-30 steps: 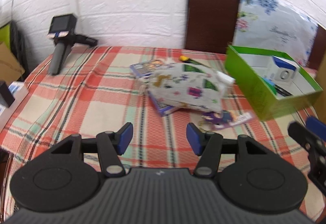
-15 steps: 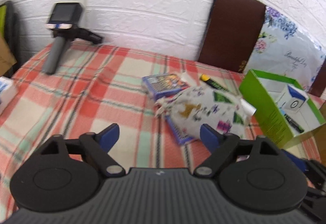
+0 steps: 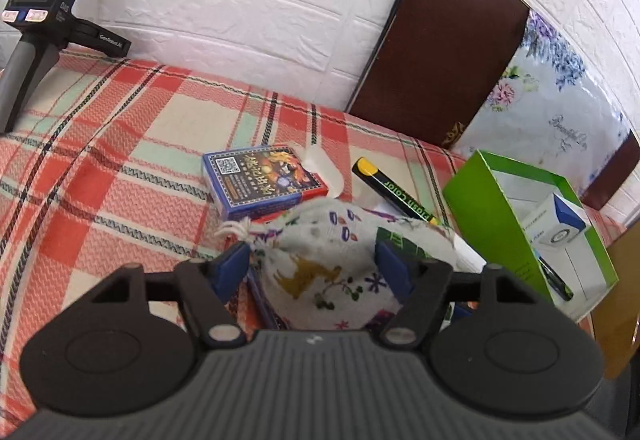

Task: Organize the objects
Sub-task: 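Grasp the floral cloth pouch with the left gripper and lift, then lower the pouch into the green box and open the left gripper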

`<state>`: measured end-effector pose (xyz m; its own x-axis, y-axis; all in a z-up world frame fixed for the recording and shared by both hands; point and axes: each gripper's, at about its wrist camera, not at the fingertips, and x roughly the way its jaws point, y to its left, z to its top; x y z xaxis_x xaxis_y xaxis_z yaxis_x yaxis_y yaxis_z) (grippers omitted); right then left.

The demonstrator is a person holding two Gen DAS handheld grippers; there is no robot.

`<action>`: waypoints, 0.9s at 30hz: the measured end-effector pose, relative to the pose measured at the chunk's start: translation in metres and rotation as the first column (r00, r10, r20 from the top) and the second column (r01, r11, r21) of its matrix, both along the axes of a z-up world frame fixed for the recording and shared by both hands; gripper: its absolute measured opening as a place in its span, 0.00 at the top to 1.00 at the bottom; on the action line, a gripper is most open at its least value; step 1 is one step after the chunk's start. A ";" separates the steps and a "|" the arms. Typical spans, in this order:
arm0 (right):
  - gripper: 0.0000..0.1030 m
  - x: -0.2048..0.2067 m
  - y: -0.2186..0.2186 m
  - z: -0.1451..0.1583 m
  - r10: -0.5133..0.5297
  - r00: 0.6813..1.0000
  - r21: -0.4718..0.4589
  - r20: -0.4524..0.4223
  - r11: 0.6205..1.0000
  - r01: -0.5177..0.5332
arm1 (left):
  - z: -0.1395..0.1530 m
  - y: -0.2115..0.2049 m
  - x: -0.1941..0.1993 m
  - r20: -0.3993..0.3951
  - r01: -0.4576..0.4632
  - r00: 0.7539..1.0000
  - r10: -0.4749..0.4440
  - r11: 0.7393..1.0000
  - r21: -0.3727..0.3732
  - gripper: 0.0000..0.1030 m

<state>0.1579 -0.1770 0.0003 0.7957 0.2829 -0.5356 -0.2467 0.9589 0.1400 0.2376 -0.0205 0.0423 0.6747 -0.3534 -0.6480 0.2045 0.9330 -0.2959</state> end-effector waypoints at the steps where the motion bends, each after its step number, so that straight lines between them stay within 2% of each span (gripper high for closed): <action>1: 0.55 -0.003 0.002 0.001 0.004 1.000 -0.009 0.014 1.000 -0.004 | 0.002 -0.002 -0.004 0.017 -0.001 1.000 0.001 1.000 0.014 0.44; 2: 0.65 -0.006 0.005 0.003 0.011 0.999 -0.015 0.035 1.000 -0.011 | 0.004 -0.002 -0.009 0.027 -0.005 1.000 0.004 1.000 0.019 0.48; 3: 0.71 -0.012 0.008 0.005 0.017 0.998 -0.021 0.063 1.000 -0.015 | 0.007 -0.002 -0.014 0.029 -0.008 1.000 0.008 1.000 0.010 0.58; 4: 0.72 -0.019 0.011 0.007 0.021 0.996 -0.034 0.091 0.999 -0.018 | 0.011 -0.002 -0.018 0.033 -0.003 0.999 0.003 1.000 -0.006 0.64; 7: 0.74 -0.038 0.016 0.019 0.012 0.980 -0.077 0.201 0.997 0.004 | 0.028 -0.009 -0.034 0.100 0.001 0.995 -0.001 1.000 0.000 0.66; 11: 0.75 -0.062 0.001 0.043 -0.044 0.942 -0.060 0.333 0.996 0.067 | 0.059 -0.016 -0.045 0.181 0.051 0.983 -0.038 0.996 -0.068 0.67; 15: 0.75 -0.081 -0.024 0.059 -0.111 0.893 -0.070 0.437 0.985 0.157 | 0.081 -0.058 -0.050 0.263 0.135 0.958 -0.119 0.990 -0.041 0.66; 19: 0.75 -0.088 -0.067 0.058 -0.220 0.869 -0.029 0.443 0.965 0.259 | 0.081 -0.112 -0.045 0.266 0.232 0.938 -0.221 0.973 -0.007 0.66; 24: 0.74 -0.085 -0.119 0.039 -0.336 0.867 0.018 0.369 0.935 0.355 | 0.059 -0.175 -0.030 0.217 0.312 0.924 -0.316 0.949 0.053 0.66; 25: 0.71 -0.081 -0.125 0.034 -0.344 0.872 0.019 0.348 0.933 0.360 | 0.054 -0.184 -0.028 0.213 0.314 0.923 -0.321 0.947 0.069 0.60; 26: 0.62 -0.077 -0.131 0.028 -0.346 0.881 0.000 0.323 0.931 0.366 | 0.049 -0.191 -0.026 0.213 0.311 0.923 -0.322 0.947 0.082 0.53; 27: 0.45 -0.071 -0.135 0.024 -0.348 0.889 -0.017 0.298 0.929 0.369 | 0.045 -0.196 -0.024 0.213 0.307 0.923 -0.320 0.947 0.090 0.40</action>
<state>0.0871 -0.3124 0.0247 0.9569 -0.0803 -0.2792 0.0963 0.9944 0.0443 0.2136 -0.2166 0.0877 0.6639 -0.5392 -0.5181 0.5438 0.8237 -0.1606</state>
